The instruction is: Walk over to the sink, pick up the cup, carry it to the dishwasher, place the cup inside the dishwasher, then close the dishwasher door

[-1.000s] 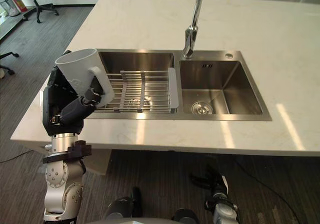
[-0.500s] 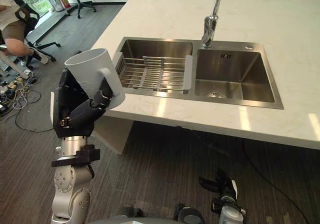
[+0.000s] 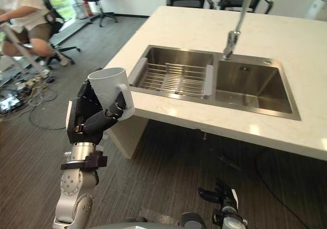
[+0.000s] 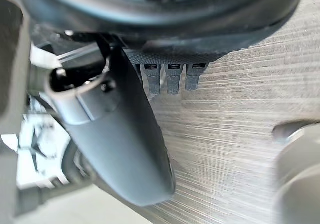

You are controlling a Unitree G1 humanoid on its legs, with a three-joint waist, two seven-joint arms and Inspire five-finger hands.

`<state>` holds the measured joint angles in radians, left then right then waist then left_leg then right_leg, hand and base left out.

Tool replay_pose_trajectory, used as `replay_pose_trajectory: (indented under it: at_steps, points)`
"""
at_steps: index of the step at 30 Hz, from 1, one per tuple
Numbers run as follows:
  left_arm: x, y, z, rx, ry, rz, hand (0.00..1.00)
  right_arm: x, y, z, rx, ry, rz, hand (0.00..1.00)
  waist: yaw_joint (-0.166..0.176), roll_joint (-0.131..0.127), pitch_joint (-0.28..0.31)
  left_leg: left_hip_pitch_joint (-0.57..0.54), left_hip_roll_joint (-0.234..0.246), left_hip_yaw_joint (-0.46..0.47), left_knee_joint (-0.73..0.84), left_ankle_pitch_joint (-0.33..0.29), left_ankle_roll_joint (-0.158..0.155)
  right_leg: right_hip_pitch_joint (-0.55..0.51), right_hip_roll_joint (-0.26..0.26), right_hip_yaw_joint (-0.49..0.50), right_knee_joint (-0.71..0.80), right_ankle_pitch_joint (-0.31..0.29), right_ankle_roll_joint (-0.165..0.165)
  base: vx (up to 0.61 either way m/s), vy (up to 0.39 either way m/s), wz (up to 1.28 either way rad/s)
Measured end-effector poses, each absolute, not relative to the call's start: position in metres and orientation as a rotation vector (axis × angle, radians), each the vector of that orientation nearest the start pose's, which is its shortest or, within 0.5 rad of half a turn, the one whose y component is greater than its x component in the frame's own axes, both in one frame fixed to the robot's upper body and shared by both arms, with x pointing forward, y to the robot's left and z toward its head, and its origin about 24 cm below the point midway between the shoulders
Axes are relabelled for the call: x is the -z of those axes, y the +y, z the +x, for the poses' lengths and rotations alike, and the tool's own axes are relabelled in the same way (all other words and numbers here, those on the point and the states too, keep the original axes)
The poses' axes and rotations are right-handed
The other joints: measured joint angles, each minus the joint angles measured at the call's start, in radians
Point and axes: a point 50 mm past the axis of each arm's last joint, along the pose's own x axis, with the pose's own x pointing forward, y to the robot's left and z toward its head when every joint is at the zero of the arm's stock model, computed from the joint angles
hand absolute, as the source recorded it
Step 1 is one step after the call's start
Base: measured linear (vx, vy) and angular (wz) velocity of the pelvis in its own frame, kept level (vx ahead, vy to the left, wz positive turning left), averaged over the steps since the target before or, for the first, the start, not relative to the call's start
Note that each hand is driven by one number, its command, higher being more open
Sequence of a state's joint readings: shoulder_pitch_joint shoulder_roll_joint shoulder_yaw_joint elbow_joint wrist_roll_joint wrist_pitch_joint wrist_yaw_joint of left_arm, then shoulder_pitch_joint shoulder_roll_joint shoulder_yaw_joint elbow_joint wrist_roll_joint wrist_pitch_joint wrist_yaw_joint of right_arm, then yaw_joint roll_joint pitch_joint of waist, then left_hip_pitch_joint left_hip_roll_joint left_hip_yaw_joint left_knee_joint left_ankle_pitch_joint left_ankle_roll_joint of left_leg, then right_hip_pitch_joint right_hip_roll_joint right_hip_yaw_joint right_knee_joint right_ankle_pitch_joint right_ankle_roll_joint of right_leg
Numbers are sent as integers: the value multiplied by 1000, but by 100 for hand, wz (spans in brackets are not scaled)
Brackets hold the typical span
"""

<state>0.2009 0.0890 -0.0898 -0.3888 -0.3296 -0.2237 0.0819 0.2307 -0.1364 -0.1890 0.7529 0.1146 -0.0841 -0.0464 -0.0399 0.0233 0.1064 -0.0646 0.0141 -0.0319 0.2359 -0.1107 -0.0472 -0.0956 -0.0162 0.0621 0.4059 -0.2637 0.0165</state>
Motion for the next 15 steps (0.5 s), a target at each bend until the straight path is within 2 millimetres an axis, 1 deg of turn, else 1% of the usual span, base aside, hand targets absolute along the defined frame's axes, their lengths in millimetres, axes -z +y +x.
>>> replay_pose_trajectory:
  at_steps: [1,2,3,4,5,6,7,8,9,10,11,12,13,14,15]
  points:
    - [-102,159,204,-27,-373,-284,30,132,-242,94,389,870,7,90,13,3,-5,-13,-5,-22,-2,6,-8,-4,-7,-24,0,-2,4,-59,-102,58]
    - [-101,159,203,-29,-368,-282,30,132,-242,94,392,870,7,90,19,7,-7,-20,-5,-34,-2,8,-12,-3,-10,-37,-5,0,4,-67,-103,67]
    - [-101,159,202,-29,-368,-282,30,130,-240,96,390,856,9,90,29,9,-9,-35,-6,-60,-5,17,-16,-3,-13,-70,-12,6,4,-50,-71,71]
    - [-102,158,200,-36,-371,-291,30,126,-238,102,385,827,11,90,37,8,-14,-54,-8,-92,-8,36,-22,-4,-16,-102,-27,19,-9,-34,-70,75]
    - [-102,158,198,-40,-372,-297,30,124,-237,106,384,808,12,90,43,10,-18,-64,-8,-106,-11,43,-22,-4,-16,-120,-37,26,-12,1,-58,75]
    - [-104,158,195,-49,-377,-310,30,118,-234,114,376,764,13,90,54,15,-22,-84,-11,-132,-16,61,-21,-3,-18,-153,-51,36,-15,25,-47,86]
    - [-105,158,193,-55,-380,-317,30,112,-233,123,373,719,11,90,58,11,-23,-105,-16,-137,-27,92,-15,-1,-31,-195,-64,42,-15,23,-38,101]
    - [-105,158,192,-58,-381,-322,30,109,-233,127,376,701,12,90,54,8,-23,-114,-19,-108,-41,114,-6,2,-41,-223,-71,44,-13,7,-7,129]
    - [-107,159,191,-66,-387,-334,30,105,-232,132,381,673,13,90,54,2,-22,-118,-18,-11,-79,144,43,10,-63,-276,-84,48,-14,-19,27,125]
    - [-108,161,190,-81,-395,-339,30,103,-230,138,379,656,17,90,60,-9,-16,-131,41,180,-40,102,84,23,-78,-316,-97,50,-14,-21,21,145]
    - [-107,161,190,-87,-395,-343,30,101,-230,142,379,642,15,90,51,-11,-15,-143,96,329,21,60,86,47,-88,-369,-112,50,-14,-7,22,125]
    - [-107,160,190,-87,-395,-347,30,100,-231,142,382,638,13,90,46,-11,-15,-145,130,402,52,43,87,64,-93,-402,-119,50,-14,21,57,156]
    - [-107,158,190,-79,-395,-354,30,100,-232,141,392,640,8,90,44,-3,-20,-134,170,489,78,40,80,94,-103,-462,-127,49,-12,32,102,127]
    - [-107,158,190,-76,-397,-353,30,99,-236,141,401,636,1,90,46,0,-23,-129,168,489,69,53,62,99,-108,-474,-128,45,-6,53,173,118]
    - [-108,160,190,-79,-405,-348,30,98,-236,145,402,628,3,90,49,2,-24,-132,148,477,62,52,54,104,-129,-477,-123,27,25,51,220,68]
